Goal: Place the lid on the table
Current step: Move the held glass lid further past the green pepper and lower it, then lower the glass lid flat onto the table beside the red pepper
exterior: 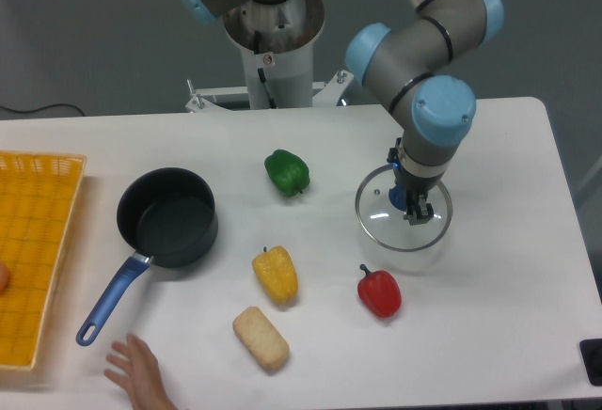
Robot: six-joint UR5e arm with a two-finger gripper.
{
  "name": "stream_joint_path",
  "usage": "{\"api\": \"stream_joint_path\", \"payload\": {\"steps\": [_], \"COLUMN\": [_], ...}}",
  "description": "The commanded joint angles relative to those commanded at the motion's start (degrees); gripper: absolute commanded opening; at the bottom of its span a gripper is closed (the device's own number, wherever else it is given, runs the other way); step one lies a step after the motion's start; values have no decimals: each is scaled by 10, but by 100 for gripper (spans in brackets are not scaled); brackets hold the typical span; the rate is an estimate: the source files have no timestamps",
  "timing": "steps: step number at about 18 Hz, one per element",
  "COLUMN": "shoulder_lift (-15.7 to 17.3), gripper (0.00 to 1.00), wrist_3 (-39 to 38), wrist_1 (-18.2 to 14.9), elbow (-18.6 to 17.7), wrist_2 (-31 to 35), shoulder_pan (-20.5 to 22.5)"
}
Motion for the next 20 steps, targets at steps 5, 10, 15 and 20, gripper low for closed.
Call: {"api": "stream_joint_path", "payload": {"steps": [5, 10, 15, 20], "shoulder_lift": [-17, -28, -39, -49], "gripper": [67, 67, 67, 67], "wrist_3": [11, 10, 7, 6], "wrist_1": [25, 47, 56, 69], "elbow": [-2, -4, -3, -4], "wrist_2": [-1, -1, -1, 0], "shoulder_pan": [7, 8, 7, 6]}}
